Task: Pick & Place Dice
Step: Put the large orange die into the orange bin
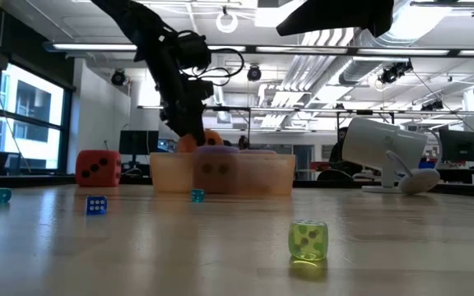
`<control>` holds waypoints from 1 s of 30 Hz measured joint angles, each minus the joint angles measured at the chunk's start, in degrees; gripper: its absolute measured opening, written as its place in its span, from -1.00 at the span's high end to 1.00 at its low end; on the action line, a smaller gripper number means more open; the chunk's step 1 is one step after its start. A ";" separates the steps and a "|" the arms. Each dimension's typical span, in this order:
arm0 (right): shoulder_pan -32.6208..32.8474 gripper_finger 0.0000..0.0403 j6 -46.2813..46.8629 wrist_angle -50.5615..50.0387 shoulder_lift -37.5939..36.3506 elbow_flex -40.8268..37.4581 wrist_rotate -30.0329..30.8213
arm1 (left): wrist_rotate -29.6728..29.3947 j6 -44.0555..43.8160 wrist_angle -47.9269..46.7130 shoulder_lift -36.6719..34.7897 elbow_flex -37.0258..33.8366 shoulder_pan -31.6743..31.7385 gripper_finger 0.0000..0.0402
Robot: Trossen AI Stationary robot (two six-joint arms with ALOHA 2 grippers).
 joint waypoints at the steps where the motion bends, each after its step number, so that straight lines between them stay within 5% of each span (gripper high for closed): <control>1: 0.00 -0.28 0.00 0.00 0.00 0.00 0.00 | 0.00 0.05 -0.17 0.06 -0.02 0.00 -0.59; 30: 0.00 -0.28 0.17 -0.44 0.00 0.00 -0.07 | -5.56 1.56 0.16 1.87 -0.02 -0.39 -0.76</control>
